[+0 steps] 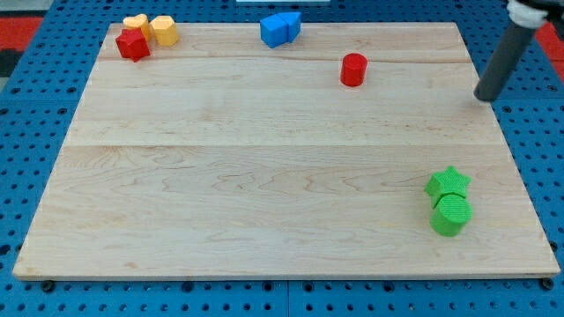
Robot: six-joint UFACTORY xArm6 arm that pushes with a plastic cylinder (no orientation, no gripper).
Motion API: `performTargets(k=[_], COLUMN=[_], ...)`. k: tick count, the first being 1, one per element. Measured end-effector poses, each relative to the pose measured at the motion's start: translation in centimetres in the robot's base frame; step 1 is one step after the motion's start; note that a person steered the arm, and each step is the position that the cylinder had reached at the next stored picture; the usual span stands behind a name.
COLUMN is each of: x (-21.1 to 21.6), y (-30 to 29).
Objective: Move red circle towards center
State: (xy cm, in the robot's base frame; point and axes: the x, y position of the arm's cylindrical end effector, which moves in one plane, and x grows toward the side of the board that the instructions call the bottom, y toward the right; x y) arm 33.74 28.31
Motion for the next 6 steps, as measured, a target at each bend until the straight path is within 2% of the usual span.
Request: performTargets(k=[1, 2, 4, 5, 6], x=[-3.9, -4.7, -3.6, -3.6, -1.5], y=[-2.9, -8.6, -21.0, -26.0, -29.2])
